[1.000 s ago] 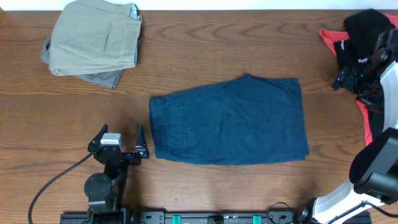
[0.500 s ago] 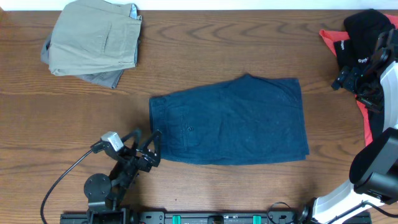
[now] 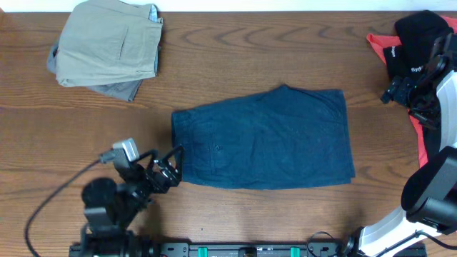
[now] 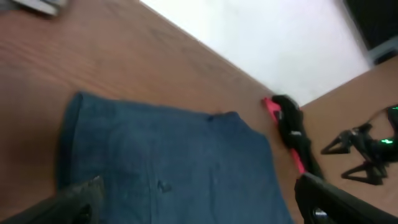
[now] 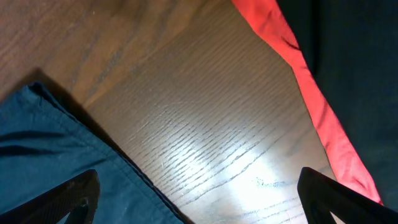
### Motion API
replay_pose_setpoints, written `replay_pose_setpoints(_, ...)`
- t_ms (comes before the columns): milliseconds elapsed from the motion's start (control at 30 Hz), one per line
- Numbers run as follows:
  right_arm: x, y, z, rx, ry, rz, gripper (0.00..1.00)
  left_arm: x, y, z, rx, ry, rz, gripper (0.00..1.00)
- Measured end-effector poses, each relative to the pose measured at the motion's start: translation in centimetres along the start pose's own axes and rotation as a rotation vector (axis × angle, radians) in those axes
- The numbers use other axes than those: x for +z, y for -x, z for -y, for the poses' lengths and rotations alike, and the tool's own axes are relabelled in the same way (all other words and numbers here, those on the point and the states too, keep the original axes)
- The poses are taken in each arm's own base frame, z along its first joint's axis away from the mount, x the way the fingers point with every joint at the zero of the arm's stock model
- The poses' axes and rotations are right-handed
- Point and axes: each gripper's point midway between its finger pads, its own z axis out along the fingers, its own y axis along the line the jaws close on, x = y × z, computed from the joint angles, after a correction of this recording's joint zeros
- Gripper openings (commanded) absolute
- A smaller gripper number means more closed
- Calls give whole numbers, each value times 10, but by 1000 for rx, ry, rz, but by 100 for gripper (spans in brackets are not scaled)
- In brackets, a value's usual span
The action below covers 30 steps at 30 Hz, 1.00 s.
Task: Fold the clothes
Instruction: 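Grasp the left edge of the jeans with the left gripper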
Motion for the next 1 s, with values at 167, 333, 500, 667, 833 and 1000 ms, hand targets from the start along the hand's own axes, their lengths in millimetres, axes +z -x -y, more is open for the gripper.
replay_pose_setpoints(167,1,-1,0,0,-1,-2,99,4,19,-13,18,234,-206,98)
replay_pose_setpoints(333,1,-1,0,0,-1,-2,99,29,32,-41,12,406,-383,98)
replay_pose_setpoints(500,1,-1,0,0,-1,-2,99,60,8,-82,-46,508,-554,98)
replay_pose_setpoints(667,1,-1,0,0,-1,-2,99,77,-22,-112,-109,564,-691,98)
replay_pose_setpoints(833,1,-1,0,0,-1,-2,99,95,-42,-130,-137,563,-764,98)
replay_pose_setpoints(1000,1,-1,0,0,-1,-2,99,108,-62,-139,-153,518,-834,98)
